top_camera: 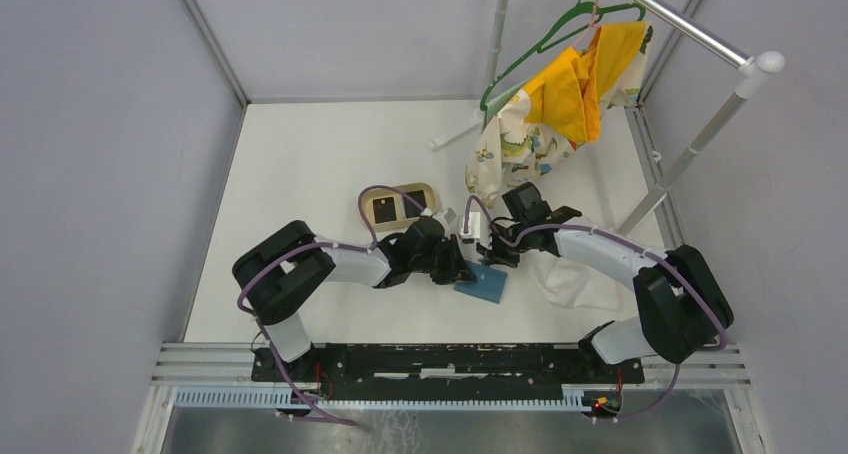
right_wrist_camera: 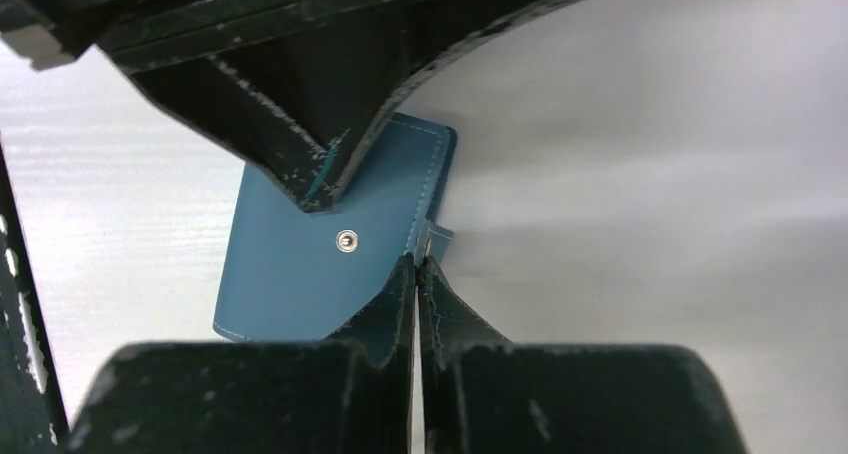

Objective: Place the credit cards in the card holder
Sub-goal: Close the card holder at the center of the board.

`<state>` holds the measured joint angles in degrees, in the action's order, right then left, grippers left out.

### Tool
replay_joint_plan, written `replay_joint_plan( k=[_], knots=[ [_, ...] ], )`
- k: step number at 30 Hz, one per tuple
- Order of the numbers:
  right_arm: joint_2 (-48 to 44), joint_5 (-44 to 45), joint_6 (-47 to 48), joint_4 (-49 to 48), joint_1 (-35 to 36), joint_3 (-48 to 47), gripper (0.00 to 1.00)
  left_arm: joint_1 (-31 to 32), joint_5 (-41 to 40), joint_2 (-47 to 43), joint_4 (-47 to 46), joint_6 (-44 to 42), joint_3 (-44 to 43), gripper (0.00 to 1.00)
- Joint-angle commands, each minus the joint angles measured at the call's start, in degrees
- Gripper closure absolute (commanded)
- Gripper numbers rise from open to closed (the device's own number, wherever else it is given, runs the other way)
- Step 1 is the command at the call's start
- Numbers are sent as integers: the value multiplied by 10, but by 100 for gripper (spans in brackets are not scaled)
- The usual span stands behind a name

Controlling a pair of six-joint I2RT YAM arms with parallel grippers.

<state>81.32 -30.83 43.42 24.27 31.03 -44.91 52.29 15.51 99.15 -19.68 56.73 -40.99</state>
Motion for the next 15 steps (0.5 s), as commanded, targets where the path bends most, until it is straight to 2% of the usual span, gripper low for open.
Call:
replay_joint_plan(
  k=[1,3,10,15],
  knots=[
    [8,-35,69,38,1,-15,97,-2,-3,21,-12,-15,-17,95],
    [2,-30,80,45,0,-11,92,-3,-3,26,-12,-14,-17,98],
    [-12,-21,97,69,-7,-26,67,-3,-2,33,-13,-12,-15,98],
    [-18,-26,100,81,-7,-43,56,-3,-2,31,-13,-13,-15,98]
  ],
)
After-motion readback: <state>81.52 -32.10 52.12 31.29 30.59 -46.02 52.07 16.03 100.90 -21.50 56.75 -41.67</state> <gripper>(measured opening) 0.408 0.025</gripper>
